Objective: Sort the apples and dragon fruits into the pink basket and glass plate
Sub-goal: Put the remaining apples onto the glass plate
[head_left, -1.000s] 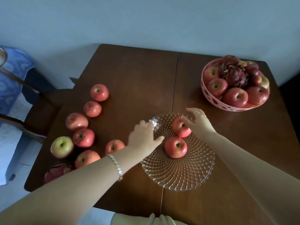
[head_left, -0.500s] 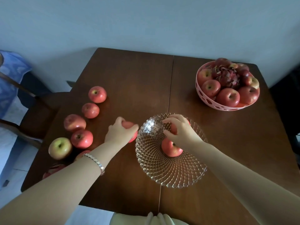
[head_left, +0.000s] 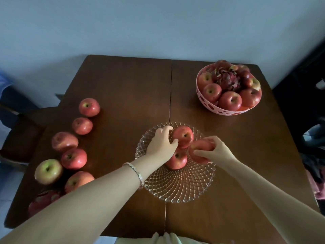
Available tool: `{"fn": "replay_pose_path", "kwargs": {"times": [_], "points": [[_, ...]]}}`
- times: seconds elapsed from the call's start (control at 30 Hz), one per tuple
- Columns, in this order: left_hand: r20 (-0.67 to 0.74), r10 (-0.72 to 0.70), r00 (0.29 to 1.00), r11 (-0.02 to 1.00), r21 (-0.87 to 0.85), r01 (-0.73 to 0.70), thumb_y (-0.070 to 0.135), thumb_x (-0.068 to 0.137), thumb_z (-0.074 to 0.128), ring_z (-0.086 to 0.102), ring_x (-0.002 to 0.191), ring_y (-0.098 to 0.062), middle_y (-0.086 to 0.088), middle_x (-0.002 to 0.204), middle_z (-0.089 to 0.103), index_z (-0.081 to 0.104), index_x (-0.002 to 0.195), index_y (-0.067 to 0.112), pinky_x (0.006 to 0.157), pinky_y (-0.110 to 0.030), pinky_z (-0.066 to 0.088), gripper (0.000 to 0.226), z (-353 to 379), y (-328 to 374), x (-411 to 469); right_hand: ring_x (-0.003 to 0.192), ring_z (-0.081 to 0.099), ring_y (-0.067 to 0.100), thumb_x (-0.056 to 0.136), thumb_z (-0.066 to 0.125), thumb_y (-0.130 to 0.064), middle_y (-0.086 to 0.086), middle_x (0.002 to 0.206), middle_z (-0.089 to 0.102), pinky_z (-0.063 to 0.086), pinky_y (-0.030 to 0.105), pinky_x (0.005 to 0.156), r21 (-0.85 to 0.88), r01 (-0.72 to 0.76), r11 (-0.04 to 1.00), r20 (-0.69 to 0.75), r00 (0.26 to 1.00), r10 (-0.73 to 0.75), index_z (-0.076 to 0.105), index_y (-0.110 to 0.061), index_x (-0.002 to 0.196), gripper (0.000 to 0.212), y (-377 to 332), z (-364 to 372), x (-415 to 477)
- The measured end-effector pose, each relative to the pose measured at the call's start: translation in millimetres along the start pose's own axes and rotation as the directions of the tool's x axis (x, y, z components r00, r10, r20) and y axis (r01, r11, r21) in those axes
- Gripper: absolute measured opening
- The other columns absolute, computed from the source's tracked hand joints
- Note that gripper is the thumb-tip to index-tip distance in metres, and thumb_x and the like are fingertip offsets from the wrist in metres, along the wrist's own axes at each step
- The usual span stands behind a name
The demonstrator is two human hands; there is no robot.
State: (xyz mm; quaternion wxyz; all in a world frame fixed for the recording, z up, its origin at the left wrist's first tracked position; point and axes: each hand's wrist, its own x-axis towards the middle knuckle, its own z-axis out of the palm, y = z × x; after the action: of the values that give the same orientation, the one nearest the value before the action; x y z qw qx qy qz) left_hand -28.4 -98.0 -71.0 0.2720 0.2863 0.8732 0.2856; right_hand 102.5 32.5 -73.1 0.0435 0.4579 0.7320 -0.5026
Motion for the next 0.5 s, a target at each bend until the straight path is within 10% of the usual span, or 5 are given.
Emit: {"fn": "replay_pose_path", "kwargs": {"times": [0.2,0.5], "points": [[0.178,-0.202,0.963,0.971,-0.09,0.22,0.042,0.089,0.059,0.049,0.126,-0.029,-0.009,0.145,0.041,0.025,0.146,0.02,0.098,-0.036,0.042,0.07,24.5,10.8,34.6,0.099,0.059,0.023,0.07,0.079,-0.022,0.0,0.104,0.057,0.057,0.043,0.082,0.041,-0.084,0.996,0.048,0.995,0.082,0.054,-0.019,0.121,0.056,13.9,-9.7,9.8],[0.211,-0.265,0.941,0.859,-0.391,0.33,0.028,0.089,0.062,0.048,0.124,-0.026,-0.005,0.136,0.05,0.041,0.137,0.019,0.104,-0.036,0.037,0.053,32.1,3.0,40.0,0.097,0.051,0.017,0.068,0.078,-0.031,0.006,0.118,0.053,0.044,0.027,0.082,-0.333,0.092,0.938,-0.07,0.99,-0.122,0.049,-0.017,0.123,0.064,6.8,-0.8,15.8]]}}
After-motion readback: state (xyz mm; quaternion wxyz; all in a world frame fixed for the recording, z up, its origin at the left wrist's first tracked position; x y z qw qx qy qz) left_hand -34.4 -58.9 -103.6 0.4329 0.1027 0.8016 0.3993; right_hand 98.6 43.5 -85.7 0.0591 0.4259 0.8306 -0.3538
